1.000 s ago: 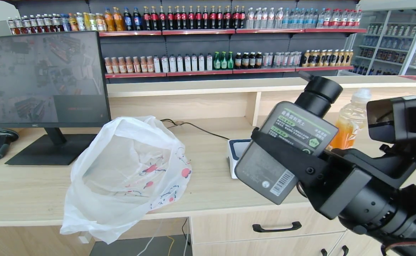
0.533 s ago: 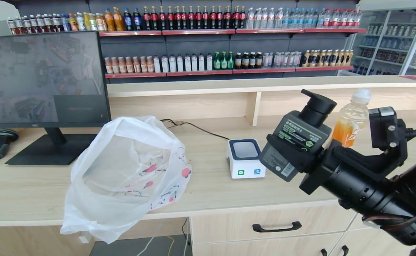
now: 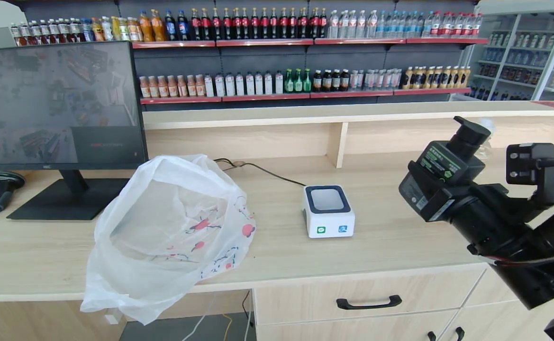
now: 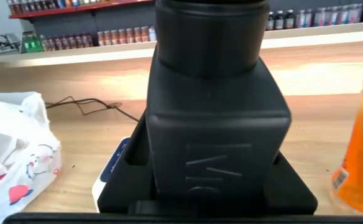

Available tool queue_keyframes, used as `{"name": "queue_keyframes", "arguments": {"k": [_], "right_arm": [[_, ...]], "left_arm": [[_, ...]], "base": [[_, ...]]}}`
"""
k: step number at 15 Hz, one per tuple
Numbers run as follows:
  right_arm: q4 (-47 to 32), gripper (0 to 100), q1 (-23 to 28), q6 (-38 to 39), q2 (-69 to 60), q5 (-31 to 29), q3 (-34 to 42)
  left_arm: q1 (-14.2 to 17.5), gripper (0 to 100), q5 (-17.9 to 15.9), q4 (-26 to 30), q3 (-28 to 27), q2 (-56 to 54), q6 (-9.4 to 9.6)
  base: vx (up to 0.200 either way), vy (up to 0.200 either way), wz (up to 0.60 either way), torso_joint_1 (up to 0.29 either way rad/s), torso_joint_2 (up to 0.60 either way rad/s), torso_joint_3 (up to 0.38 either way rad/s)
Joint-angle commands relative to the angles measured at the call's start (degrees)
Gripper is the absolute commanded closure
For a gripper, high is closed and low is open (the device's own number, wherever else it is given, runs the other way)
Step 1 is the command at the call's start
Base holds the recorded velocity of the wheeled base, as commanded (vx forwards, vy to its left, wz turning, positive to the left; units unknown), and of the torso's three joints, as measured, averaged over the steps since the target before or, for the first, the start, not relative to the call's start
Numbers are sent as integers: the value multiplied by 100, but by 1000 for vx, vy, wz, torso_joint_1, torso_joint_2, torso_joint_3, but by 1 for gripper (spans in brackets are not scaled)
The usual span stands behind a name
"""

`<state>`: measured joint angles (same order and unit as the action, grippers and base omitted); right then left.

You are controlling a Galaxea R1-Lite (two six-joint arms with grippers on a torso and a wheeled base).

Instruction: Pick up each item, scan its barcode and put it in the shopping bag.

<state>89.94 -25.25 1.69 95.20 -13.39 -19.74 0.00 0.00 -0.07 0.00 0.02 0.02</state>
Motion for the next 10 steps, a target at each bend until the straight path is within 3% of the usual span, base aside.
{"name": "queue_keyframes", "arguments": {"k": [1,10], "right_arm": [[6,100,380,6,43,-24,5],[6,100,389,173,227,-41,-197]], "left_arm": [[0,0,0,-1,0,-2,-11],[0,0,0,-1,0,-2,-11]], "base": [[0,0,0,0,0,0],[0,0,0,0,0,0]]}}
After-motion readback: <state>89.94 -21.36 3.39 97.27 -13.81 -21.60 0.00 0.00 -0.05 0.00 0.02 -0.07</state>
